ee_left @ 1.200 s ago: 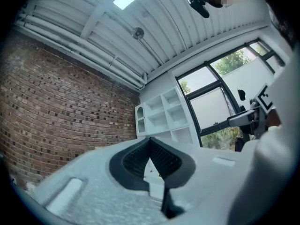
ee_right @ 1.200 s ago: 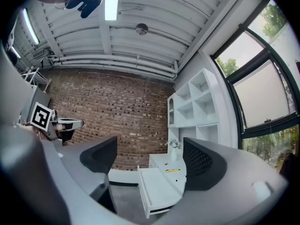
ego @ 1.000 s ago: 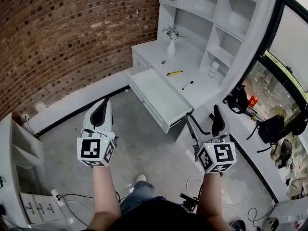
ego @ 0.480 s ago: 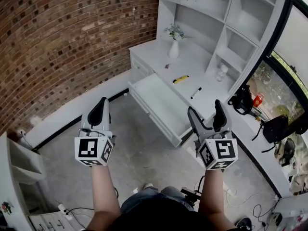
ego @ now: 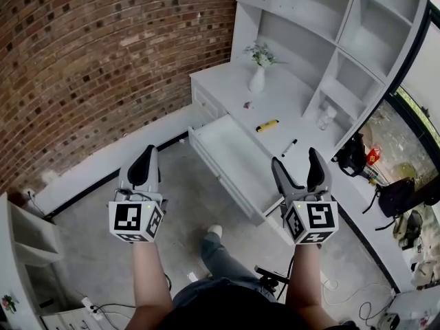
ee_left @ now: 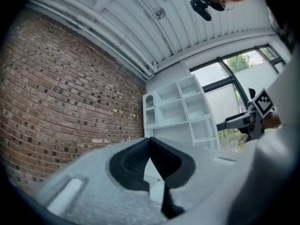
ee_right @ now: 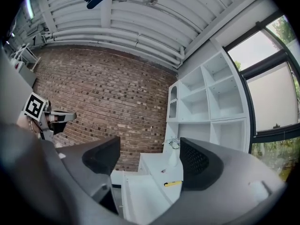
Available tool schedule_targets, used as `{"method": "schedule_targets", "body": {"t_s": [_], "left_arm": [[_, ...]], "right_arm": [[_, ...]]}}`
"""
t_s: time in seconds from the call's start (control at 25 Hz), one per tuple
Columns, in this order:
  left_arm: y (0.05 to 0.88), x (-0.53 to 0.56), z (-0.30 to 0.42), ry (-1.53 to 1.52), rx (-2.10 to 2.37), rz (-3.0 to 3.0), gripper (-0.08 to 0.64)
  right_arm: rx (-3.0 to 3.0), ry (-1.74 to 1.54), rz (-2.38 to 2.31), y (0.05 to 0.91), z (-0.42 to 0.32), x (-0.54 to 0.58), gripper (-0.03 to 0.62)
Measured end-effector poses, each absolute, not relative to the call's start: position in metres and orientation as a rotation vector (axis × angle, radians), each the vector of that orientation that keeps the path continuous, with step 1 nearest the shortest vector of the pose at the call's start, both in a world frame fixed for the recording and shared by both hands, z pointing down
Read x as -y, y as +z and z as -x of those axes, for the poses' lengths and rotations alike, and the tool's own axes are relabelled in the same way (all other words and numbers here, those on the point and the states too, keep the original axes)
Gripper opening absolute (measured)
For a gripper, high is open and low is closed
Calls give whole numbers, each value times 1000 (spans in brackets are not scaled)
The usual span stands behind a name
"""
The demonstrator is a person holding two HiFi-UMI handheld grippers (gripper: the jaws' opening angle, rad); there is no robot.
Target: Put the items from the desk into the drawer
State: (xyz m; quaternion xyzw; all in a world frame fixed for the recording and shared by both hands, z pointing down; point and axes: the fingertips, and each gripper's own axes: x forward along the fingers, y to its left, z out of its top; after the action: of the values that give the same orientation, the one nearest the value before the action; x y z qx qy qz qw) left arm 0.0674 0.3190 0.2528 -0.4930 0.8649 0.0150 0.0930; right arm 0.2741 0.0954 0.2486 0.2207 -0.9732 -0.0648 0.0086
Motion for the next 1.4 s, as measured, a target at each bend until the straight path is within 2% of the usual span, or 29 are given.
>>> {"method": "schedule_targets", "body": {"t_s": [0.12,0.72,1.04,1.4], "left_arm": [[260,-304,-48,34,-2568,1470,3],[262,-148,111,-104,-2470,1680,5],[282,-60,151,-124,-2405,1841,5],[288,-7,178,-87,-2381,1917,5]], "right_arm": [[3043,-236,-707,250,-249,-77,358],[2987,-15,-913,278,-114,54,326],[2894,17,-954,298,-65,111,316],[2846,42,-1028,306,-57,141,300]]}}
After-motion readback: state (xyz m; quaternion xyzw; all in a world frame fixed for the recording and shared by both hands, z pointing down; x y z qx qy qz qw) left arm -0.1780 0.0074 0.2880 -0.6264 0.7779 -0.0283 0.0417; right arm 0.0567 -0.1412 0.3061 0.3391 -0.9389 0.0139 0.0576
